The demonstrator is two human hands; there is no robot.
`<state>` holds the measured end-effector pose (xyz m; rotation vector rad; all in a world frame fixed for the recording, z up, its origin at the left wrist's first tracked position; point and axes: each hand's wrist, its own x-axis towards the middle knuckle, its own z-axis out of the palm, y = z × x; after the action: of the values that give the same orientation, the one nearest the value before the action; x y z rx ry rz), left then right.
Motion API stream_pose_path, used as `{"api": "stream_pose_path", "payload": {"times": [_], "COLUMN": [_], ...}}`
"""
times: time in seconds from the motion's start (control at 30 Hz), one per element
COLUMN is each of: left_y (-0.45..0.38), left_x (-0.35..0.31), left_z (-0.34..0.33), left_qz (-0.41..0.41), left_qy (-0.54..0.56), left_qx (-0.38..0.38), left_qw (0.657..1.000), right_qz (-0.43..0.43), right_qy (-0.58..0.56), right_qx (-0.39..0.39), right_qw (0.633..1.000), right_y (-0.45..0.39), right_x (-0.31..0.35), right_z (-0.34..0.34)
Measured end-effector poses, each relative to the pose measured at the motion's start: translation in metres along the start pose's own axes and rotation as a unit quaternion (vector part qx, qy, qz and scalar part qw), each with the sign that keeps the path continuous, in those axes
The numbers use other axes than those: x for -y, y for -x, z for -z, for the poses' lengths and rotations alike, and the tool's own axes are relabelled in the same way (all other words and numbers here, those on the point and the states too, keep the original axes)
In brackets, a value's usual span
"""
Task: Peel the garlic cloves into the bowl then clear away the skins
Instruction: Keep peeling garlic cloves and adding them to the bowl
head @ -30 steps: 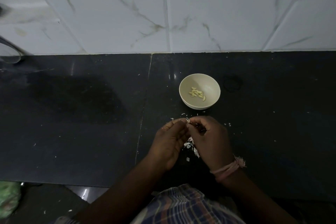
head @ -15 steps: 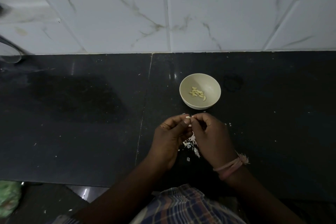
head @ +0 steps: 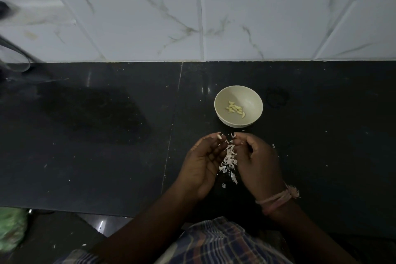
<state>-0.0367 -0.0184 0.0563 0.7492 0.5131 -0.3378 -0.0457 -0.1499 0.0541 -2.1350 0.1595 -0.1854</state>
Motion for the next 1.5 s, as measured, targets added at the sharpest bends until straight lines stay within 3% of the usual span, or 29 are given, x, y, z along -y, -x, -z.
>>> {"api": "stream_pose_path", "payload": {"times": [0.2,0.53,0.73,0.83,1.33,1.5], "left_y": [0.003,0.003,0.003,0.003,0.0,0.0], "left_x": [0.0,-0.001,-0.001,-0.002,-0.001,-0.002], "left_z": [-0.002,0.003,0.007,0.006,0.012,0.008], "left_qz": [0.015,0.013,0.005,-0.001,-0.045,-0.004], "left_qy": [0.031,0.059,0.064,0.058,-0.011,-0.01], "left_qx": [0.01,0.0,0.003,0.007,-0.009,-0.019], "left_qw": [0.999,0.998,0.998,0.998,0.999,1.0], "right_qz": [0.032,-0.005,0.011,0.064,0.044,-0.06], "right_qy": [0.115,0.043,0.029,0.012,-0.022,-0.134], "right_qx": [0.01,0.124,0.016,-0.019,0.044,-0.006], "right_qw": [0.993,0.991,0.999,0.998,0.998,0.989], "right_y": [-0.002,0.001,-0.001,-0.001,-0.004,-0.008], "right_x": [-0.002,0.002,0.004,0.012,0.012,0.011], "right_z": [-0.001,-0.001,0.002,0.001,-0.005,-0.006]}}
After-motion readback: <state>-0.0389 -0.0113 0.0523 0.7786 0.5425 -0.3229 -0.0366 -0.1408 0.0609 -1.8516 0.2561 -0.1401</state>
